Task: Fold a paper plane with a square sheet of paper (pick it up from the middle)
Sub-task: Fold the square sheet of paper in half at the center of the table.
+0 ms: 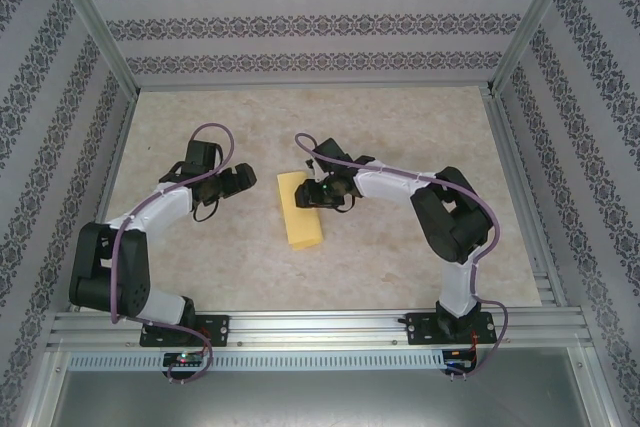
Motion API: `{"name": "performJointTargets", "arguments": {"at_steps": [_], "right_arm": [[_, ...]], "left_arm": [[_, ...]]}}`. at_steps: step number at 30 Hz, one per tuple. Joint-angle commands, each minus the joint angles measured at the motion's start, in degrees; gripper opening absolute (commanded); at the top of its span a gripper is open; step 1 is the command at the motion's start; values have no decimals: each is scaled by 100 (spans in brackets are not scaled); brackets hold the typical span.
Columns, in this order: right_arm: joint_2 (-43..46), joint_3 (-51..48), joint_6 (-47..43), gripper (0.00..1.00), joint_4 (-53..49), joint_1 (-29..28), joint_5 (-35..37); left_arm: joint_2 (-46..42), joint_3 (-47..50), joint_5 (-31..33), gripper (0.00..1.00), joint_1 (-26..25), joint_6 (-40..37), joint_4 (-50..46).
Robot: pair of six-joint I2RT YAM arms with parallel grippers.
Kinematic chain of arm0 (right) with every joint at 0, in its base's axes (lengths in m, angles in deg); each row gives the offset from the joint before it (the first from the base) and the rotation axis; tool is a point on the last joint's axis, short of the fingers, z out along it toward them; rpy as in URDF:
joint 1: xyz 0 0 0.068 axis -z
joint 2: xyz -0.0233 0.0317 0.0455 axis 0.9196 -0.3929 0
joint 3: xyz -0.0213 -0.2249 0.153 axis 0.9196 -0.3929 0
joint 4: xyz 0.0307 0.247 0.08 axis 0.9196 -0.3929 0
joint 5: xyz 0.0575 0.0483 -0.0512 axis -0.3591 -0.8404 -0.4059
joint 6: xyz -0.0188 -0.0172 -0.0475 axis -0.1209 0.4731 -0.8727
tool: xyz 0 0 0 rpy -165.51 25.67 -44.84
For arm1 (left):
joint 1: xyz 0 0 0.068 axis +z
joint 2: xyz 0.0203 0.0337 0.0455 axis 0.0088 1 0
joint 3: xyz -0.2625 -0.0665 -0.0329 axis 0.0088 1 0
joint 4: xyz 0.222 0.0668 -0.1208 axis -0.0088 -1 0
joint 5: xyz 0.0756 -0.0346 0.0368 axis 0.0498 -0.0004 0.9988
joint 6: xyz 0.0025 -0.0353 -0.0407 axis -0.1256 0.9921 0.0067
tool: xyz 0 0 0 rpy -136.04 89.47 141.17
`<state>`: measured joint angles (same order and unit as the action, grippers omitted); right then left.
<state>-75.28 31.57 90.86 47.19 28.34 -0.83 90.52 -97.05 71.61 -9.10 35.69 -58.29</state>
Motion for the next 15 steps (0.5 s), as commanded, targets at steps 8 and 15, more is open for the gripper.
{"name": "performJointTargets", "arguments": {"at_steps": [8, 15], "right_arm": [[-203, 173, -603, 54, -442, 163, 216], [-260, 150, -744, 61, -476, 87, 151]], "left_arm": [[155, 209, -565, 90, -428, 424, 699], [167, 696, -1257, 83, -895, 816, 1466]]}}
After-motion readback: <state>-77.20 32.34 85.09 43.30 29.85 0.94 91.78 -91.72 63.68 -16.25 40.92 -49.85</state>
